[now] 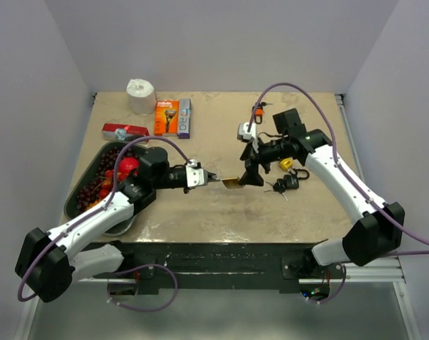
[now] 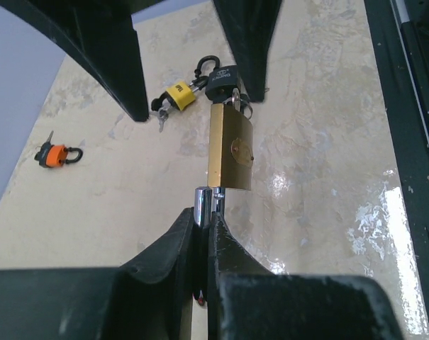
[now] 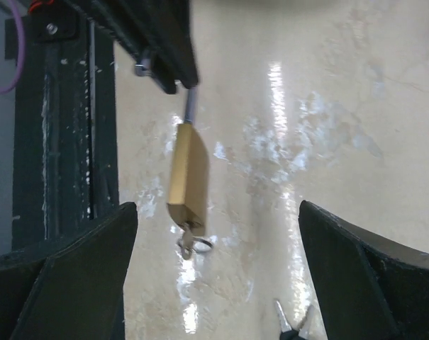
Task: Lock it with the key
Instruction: Pick up the lock from the center of the board.
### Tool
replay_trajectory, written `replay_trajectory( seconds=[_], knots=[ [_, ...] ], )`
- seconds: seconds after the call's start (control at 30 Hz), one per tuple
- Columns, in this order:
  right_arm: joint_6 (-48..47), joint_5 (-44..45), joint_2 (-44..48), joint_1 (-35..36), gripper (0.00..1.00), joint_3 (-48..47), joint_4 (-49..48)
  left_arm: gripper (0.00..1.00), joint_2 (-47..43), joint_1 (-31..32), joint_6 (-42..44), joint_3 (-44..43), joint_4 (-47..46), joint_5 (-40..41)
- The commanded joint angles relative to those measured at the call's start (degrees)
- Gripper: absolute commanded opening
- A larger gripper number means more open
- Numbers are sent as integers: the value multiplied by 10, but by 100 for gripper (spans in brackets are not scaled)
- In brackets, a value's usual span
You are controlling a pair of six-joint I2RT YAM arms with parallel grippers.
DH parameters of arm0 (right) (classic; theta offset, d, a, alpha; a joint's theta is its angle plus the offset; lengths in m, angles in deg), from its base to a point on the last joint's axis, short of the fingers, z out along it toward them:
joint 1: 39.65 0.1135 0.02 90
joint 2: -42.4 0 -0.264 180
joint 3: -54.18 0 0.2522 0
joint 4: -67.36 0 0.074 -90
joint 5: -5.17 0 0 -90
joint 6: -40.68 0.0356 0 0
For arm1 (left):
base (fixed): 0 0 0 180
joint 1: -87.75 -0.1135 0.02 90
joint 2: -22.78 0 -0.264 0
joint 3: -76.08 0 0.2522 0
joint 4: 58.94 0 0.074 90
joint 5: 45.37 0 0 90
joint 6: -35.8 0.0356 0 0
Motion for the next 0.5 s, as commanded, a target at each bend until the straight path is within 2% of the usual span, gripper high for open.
replay_trajectory(
  seconds=[0.0, 0.2, 0.33, 0.47],
  knots=[
    [-48, 37, 29, 64, 99, 30, -6, 0, -28, 9, 29, -44, -33, -28],
    [-39, 73, 17, 95, 93, 35, -15, 0, -38, 12, 25, -48, -28, -18],
    [-29, 104, 3, 112, 78, 41, -28, 0, -39, 13, 19, -52, -33, -12],
    [-13, 135, 2, 137, 68, 49, -55, 0, -38, 16, 11, -57, -32, -5]
  ],
)
